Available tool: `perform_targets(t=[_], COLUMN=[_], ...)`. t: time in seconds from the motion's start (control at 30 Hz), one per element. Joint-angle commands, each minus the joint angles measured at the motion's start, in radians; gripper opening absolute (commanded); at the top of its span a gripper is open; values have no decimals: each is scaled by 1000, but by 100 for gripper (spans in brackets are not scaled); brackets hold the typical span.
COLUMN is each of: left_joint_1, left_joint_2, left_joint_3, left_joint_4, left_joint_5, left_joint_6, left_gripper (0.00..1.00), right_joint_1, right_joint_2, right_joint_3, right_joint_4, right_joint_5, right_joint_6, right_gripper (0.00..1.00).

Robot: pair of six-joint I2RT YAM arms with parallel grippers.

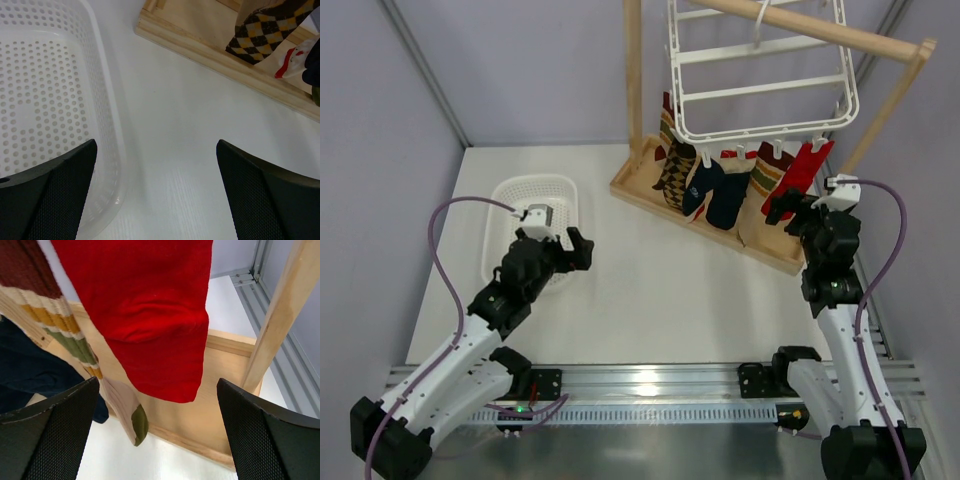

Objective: Remove the socks clipped to the hanger

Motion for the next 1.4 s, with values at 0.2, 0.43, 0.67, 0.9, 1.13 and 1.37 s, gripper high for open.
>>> perform_targets(t=[0.2, 0.43, 0.67, 0.9, 1.13, 1.37], left_joint_1=[0, 0, 0, 0, 0, -45], left_joint_2=[4, 7, 6, 3, 16, 52], left_joint_3=[17, 14, 12, 7, -3, 18], left_joint_4=[56, 55, 53, 52, 61, 65], left_joint_5=[37, 43, 40, 34, 29, 37], left_joint_6=[17, 17, 18, 15, 40, 47], left_gripper=[100, 100, 99, 100, 100, 100], right_joint_1=[-38, -61, -70, -70, -70, -52], right_joint_2=[93, 170, 194, 208, 161, 3], right_joint_3=[29, 3, -38, -55, -64, -130], right_joint_4=[165, 290, 367, 397, 364, 337], right_joint_5=[-6, -85, -109, -149, -194, -254], right_joint_6=[-29, -35, -41, -58, -56, -20], right_gripper=[100, 98, 94, 42, 4, 4])
